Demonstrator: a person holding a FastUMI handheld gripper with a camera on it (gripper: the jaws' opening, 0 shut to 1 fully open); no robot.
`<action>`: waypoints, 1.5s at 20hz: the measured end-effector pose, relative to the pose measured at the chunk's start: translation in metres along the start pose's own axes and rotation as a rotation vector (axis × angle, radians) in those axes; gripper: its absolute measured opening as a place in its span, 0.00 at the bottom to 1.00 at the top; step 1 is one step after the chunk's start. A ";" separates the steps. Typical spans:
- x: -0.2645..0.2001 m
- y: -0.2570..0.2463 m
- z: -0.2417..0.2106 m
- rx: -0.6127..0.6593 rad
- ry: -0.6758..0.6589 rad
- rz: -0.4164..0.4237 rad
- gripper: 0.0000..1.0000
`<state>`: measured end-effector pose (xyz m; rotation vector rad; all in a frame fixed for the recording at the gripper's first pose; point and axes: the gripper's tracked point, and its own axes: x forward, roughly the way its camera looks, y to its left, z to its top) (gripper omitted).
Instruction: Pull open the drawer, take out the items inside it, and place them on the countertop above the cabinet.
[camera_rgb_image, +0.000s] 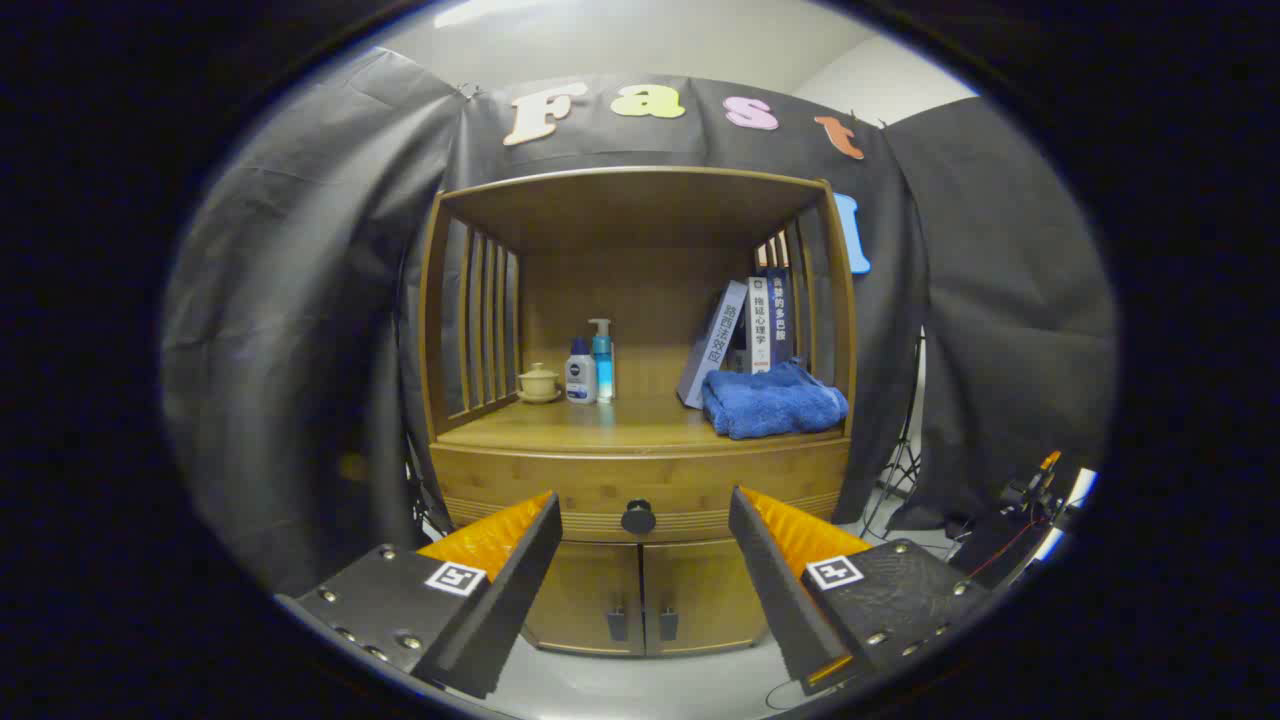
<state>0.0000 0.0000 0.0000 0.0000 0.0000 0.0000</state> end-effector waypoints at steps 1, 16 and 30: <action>0.000 0.000 0.001 0.001 -0.002 -0.002 1.00; 0.010 -0.008 -0.024 -0.018 0.007 -0.027 1.00; 0.123 0.011 -0.084 -0.002 0.064 -0.010 1.00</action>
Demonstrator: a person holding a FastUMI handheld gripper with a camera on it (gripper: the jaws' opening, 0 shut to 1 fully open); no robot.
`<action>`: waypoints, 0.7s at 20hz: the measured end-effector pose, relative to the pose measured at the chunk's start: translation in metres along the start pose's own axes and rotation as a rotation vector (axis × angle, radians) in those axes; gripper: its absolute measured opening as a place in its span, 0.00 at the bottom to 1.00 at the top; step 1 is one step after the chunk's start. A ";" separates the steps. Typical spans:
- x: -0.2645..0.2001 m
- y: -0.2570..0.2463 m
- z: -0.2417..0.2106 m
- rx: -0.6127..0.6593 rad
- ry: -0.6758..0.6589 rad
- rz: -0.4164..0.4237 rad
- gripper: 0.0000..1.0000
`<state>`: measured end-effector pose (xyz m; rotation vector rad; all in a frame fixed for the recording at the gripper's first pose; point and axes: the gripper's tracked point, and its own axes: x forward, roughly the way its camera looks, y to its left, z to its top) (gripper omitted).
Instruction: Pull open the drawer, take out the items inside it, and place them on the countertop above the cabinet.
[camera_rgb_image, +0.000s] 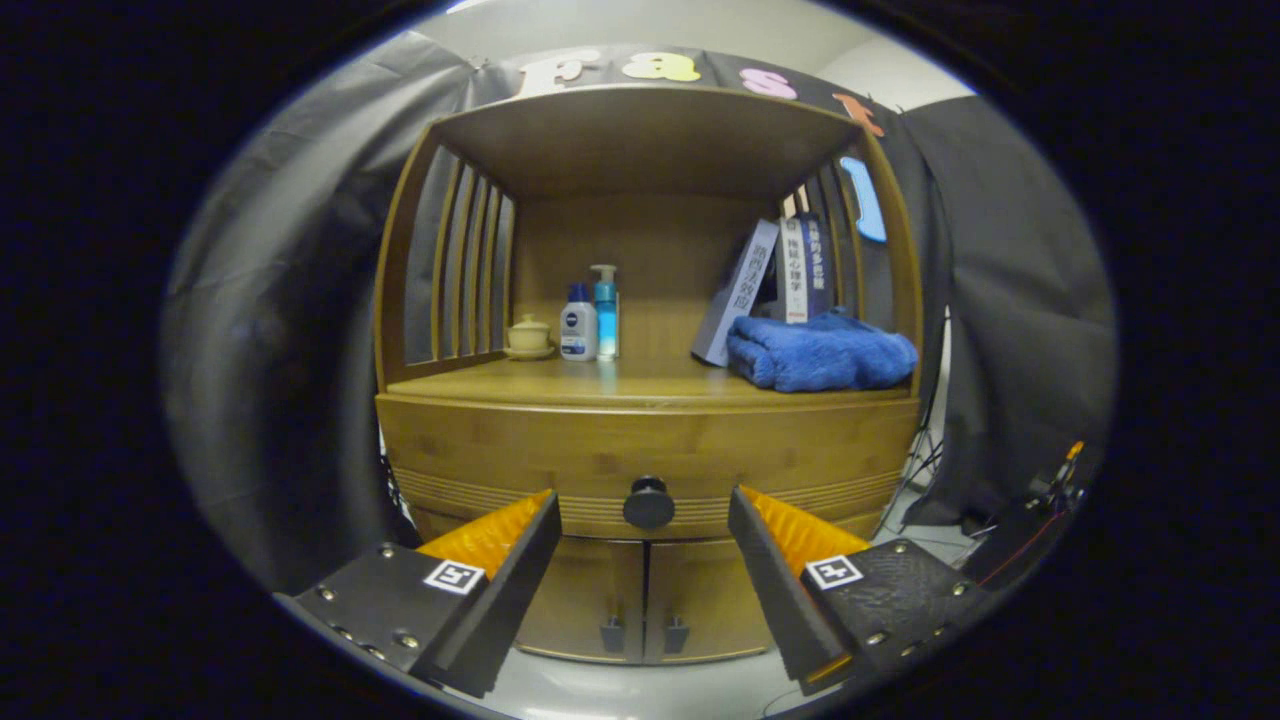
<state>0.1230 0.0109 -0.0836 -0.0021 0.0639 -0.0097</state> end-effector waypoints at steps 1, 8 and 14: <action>0.014 -0.003 -0.005 0.028 0.011 -0.011 1.00; 0.062 0.004 -0.029 0.003 0.003 -0.032 1.00; 0.075 0.002 -0.027 0.102 -0.028 -0.029 0.61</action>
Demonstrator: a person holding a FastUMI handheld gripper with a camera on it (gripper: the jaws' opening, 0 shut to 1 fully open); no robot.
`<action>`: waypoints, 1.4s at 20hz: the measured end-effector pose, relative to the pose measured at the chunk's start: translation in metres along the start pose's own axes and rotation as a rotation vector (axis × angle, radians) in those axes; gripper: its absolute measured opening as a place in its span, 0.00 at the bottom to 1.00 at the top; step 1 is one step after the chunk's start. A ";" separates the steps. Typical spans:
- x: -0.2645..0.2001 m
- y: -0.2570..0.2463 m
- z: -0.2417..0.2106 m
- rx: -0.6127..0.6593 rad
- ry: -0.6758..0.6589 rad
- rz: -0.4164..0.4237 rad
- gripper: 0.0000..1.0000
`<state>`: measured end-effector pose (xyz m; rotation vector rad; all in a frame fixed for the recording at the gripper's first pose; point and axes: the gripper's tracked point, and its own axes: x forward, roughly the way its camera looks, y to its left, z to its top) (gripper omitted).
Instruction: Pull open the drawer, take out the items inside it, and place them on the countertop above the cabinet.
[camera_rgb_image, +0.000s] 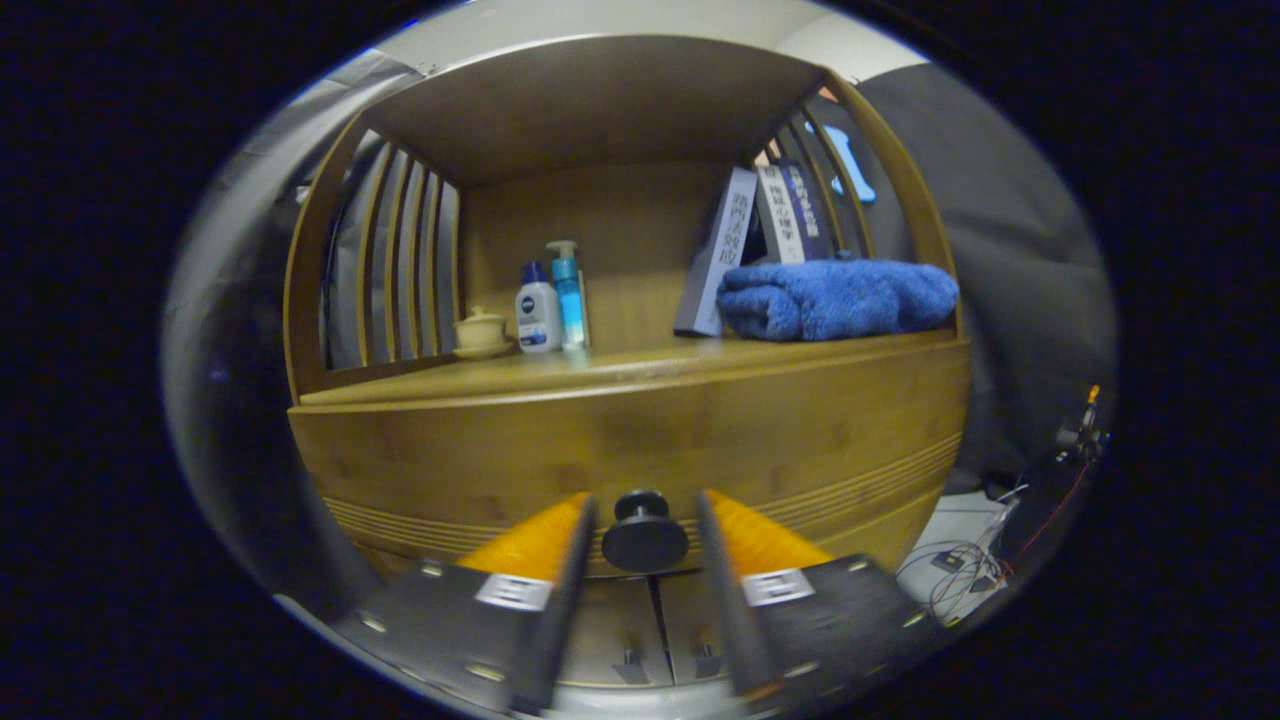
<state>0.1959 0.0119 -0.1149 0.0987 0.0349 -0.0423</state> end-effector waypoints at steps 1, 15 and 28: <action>-0.002 0.001 -0.003 -0.017 0.021 0.000 0.42; 0.001 0.003 -0.009 -0.105 0.066 0.009 0.35; -0.108 -0.002 -0.017 -0.135 0.136 0.023 0.25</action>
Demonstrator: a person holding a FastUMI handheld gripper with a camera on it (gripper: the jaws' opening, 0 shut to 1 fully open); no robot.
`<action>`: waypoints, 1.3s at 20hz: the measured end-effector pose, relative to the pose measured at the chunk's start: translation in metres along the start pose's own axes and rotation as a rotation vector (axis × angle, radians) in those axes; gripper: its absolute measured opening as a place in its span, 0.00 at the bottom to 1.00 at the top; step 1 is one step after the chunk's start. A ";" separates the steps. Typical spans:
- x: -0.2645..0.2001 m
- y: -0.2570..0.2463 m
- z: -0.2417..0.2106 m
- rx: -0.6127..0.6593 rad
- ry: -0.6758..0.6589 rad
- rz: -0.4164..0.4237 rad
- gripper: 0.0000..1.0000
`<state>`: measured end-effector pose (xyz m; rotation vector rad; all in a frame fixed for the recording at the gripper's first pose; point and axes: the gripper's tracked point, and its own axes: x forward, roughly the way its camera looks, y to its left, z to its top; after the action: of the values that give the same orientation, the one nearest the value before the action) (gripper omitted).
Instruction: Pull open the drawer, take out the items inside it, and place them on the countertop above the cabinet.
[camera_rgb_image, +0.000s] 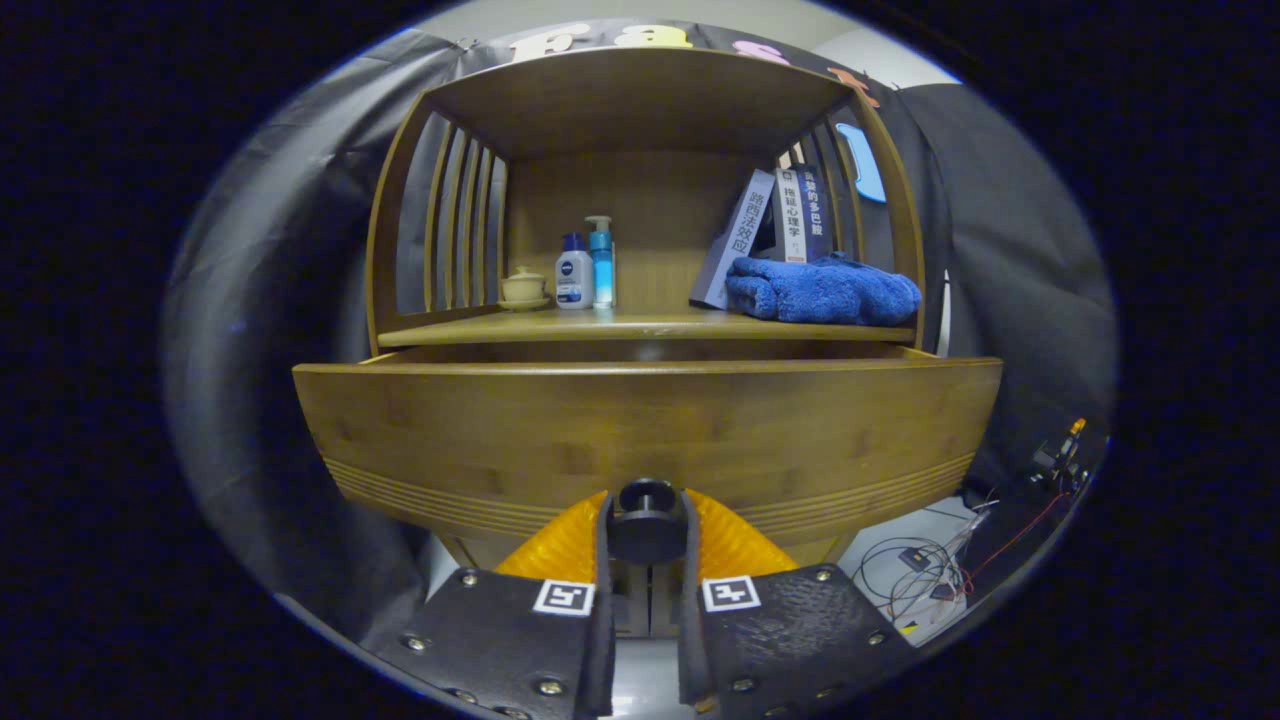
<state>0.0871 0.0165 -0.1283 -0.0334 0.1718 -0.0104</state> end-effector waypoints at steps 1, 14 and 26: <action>-0.008 0.000 -0.001 0.005 0.000 -0.001 0.25; -0.068 -0.002 -0.023 0.024 0.030 0.021 0.25; -0.099 -0.004 0.007 0.082 0.006 0.038 0.72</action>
<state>-0.0095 0.0138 -0.1043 0.0516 0.1775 0.0203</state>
